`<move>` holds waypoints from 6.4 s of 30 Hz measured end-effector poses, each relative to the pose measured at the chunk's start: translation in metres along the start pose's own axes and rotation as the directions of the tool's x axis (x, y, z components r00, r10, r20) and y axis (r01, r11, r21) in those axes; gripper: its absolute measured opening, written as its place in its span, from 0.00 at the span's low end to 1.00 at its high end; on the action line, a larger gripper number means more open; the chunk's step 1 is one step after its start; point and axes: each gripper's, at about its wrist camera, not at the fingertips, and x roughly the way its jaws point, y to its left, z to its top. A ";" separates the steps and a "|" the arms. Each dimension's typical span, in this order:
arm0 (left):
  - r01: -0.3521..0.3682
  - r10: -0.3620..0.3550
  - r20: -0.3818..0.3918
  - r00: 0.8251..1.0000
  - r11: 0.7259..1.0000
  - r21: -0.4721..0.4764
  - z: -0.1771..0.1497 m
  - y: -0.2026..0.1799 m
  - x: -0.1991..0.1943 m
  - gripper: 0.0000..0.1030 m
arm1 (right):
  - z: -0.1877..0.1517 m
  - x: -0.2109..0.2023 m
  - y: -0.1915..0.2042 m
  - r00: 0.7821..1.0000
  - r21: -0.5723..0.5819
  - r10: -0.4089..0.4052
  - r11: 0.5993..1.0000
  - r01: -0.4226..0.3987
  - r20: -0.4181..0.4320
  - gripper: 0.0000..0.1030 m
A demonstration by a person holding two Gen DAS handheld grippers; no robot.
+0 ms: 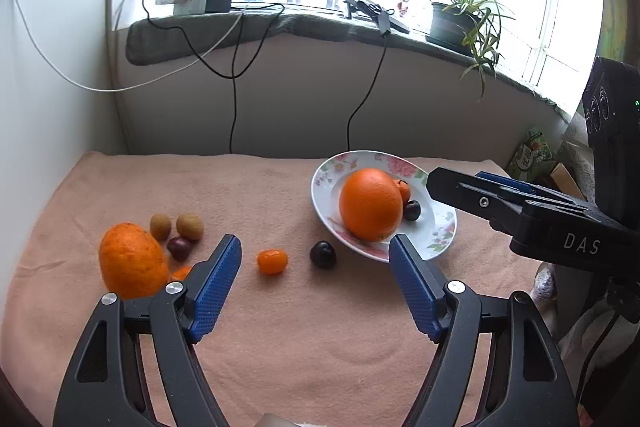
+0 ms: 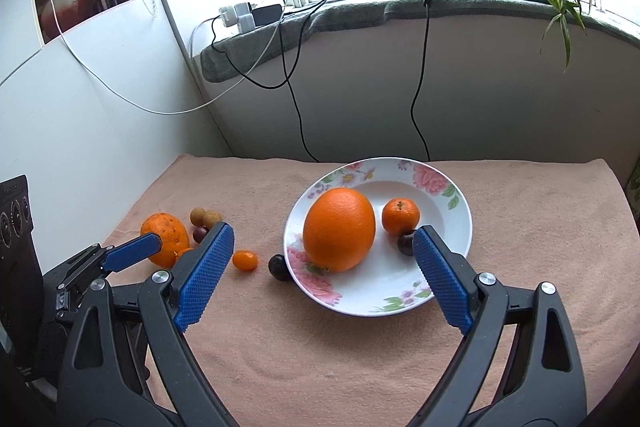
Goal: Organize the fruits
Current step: 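Withdraw both open grippers from the plate toward the remaining fruits, then close the right gripper on the large rough orange and lift it, then carry the large rough orange over the white plate with the right gripper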
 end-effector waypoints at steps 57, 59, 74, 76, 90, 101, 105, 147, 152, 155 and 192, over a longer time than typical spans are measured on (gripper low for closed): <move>0.075 -0.114 -0.071 0.991 0.909 -0.410 -0.043 0.178 0.023 0.72 | -0.006 0.158 0.182 0.898 -0.142 0.258 0.935 -0.325 -0.356 0.83; 0.079 -0.119 -0.075 0.990 0.910 -0.408 -0.043 0.178 0.024 0.72 | -0.007 0.162 0.183 0.895 -0.145 0.259 0.933 -0.329 -0.363 0.83; 0.082 -0.134 -0.106 0.985 0.915 -0.396 -0.039 0.177 0.036 0.67 | -0.013 0.178 0.192 0.879 -0.172 0.251 0.923 -0.343 -0.405 0.61; 0.088 -0.141 -0.108 0.984 0.916 -0.391 -0.040 0.177 0.037 0.62 | -0.014 0.179 0.192 0.877 -0.174 0.250 0.923 -0.344 -0.410 0.61; 0.072 -0.113 -0.094 0.989 0.930 -0.361 -0.038 0.170 0.032 0.58 | -0.015 0.170 0.193 0.887 -0.183 0.256 0.921 -0.345 -0.385 0.59; 0.081 -0.106 -0.054 0.993 0.935 -0.345 -0.031 0.159 0.014 0.58 | -0.011 0.144 0.192 0.903 -0.210 0.260 0.916 -0.343 -0.342 0.59; 0.087 -0.105 -0.039 0.994 0.941 -0.327 -0.029 0.153 0.006 0.58 | -0.011 0.130 0.189 0.911 -0.222 0.260 0.914 -0.339 -0.321 0.59; 0.223 -0.228 -0.031 0.973 0.967 -0.127 0.001 0.011 0.011 0.58 | 0.003 0.015 0.066 0.972 -0.137 0.185 0.969 -0.205 -0.146 0.59; 0.247 -0.253 -0.047 0.966 0.964 -0.098 0.003 -0.012 0.019 0.58 | 0.003 0.004 0.041 0.978 -0.110 0.165 0.978 -0.179 -0.130 0.59; 0.260 -0.266 -0.061 0.962 0.962 -0.086 0.004 -0.024 0.026 0.58 | 0.002 -0.001 0.025 0.980 -0.090 0.153 0.982 -0.165 -0.125 0.59; 0.286 -0.286 -0.188 0.940 0.958 -0.028 0.009 -0.092 0.092 0.58 | -0.008 0.017 -0.079 0.981 0.082 0.131 0.989 -0.120 -0.144 0.59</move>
